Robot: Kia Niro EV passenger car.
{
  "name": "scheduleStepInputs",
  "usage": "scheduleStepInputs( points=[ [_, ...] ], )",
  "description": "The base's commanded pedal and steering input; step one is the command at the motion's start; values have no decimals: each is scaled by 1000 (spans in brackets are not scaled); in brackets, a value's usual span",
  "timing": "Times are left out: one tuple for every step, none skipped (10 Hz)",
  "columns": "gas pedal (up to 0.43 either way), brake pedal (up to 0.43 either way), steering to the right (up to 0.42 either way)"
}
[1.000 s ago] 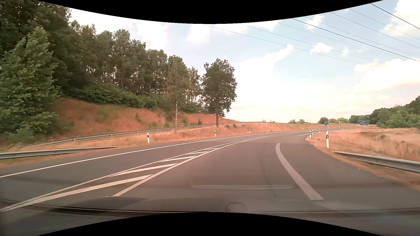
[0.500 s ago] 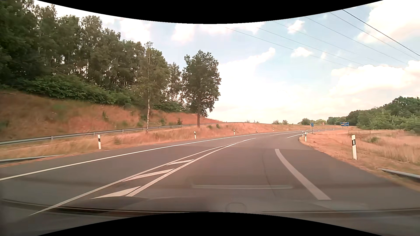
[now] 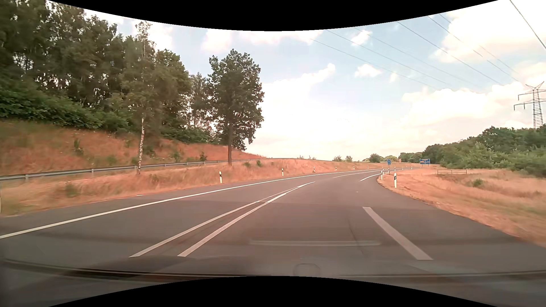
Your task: Follow the waypoints while adhering to traffic rules and regulations
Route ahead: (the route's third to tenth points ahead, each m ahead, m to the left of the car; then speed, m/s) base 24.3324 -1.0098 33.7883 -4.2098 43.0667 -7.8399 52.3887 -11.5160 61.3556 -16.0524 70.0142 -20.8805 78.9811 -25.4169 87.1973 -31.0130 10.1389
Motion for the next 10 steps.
scheduleStepInputs(
  points=[
    [209, 0, 75],
    [209, 0, 74],
    [209, 0, 73],
    [209, 0, 72],
    [209, 0, 72],
    [209, 0, 72],
    [209, 0, 71],
    [209, 0, 68],
    [220, 0, 64],
    [220, 0, 63]
  ],
)
